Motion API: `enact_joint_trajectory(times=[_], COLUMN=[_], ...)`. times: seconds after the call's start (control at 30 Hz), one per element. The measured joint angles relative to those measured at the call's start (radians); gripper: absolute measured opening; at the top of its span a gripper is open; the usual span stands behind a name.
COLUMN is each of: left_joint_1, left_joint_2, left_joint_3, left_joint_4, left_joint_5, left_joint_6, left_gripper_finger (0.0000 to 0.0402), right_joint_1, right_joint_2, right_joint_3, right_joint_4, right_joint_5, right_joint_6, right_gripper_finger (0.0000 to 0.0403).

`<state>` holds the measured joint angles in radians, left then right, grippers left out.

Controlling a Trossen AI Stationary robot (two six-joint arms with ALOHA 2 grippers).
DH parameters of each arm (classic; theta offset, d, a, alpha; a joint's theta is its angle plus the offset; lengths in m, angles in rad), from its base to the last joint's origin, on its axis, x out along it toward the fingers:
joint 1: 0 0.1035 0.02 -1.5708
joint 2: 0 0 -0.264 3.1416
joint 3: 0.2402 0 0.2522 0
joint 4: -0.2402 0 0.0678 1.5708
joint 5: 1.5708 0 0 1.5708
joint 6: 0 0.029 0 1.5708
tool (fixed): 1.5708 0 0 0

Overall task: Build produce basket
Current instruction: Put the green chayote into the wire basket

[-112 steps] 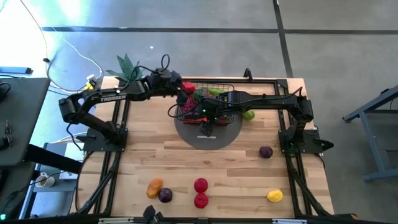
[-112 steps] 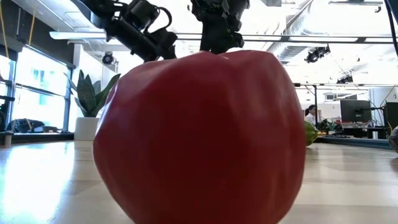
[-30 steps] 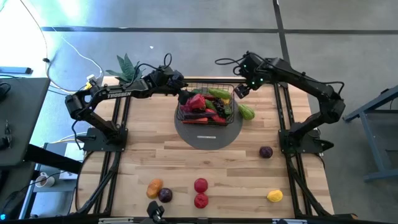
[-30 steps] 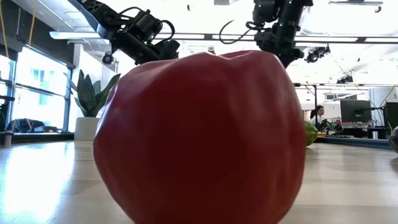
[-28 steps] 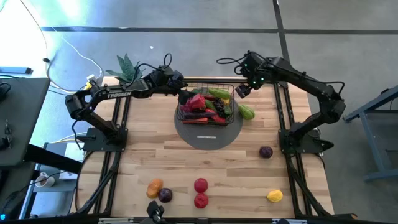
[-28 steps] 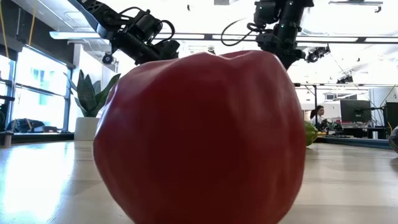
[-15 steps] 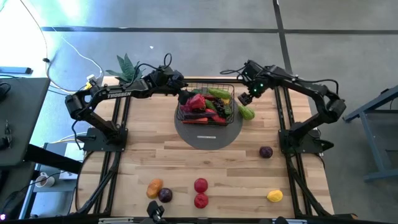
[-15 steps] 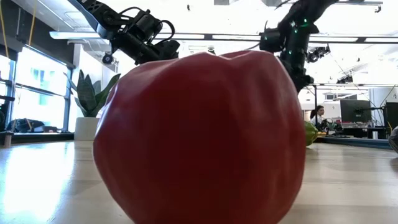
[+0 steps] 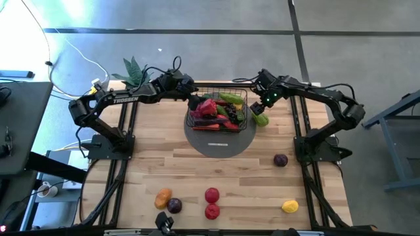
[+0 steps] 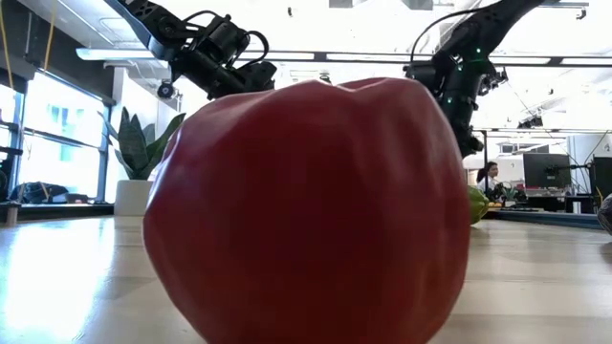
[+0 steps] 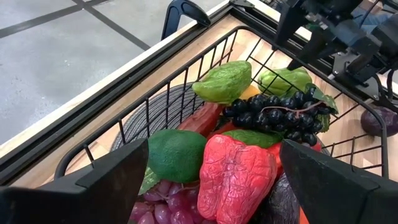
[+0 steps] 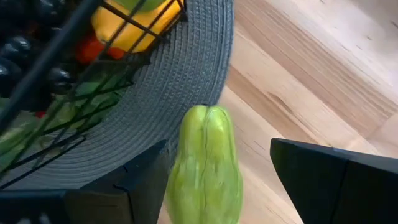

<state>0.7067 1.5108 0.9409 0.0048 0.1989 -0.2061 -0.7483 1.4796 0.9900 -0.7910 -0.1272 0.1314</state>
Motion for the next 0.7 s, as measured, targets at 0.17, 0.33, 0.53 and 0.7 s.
enact_joint_trajectory(times=[0.17,0.33,0.53,0.7], left_joint_1=[-0.001,-0.001,-0.001,-0.001], left_joint_2=[0.0,0.0,0.0,0.0], left_joint_3=[0.0,0.0,0.0,0.0], left_joint_4=[0.0,0.0,0.0,0.0], left_joint_5=[0.0,0.0,0.0,0.0], left_joint_6=[-0.001,-0.001,-0.001,-0.001], left_gripper_finger=[0.0353,0.0353,0.0353,0.0353], right_joint_1=[0.0,0.0,0.001,0.003], right_joint_2=[0.0,0.0,0.011,0.058], right_joint_3=[-0.031,-0.032,-0.032,-0.032], right_joint_4=[0.053,0.09,0.088,0.081], right_joint_5=[0.0,0.0,0.0,0.0], right_joint_6=[-0.009,-0.04,-0.043,-0.043], right_gripper_finger=[0.0259,0.0259,0.0259,0.0259])
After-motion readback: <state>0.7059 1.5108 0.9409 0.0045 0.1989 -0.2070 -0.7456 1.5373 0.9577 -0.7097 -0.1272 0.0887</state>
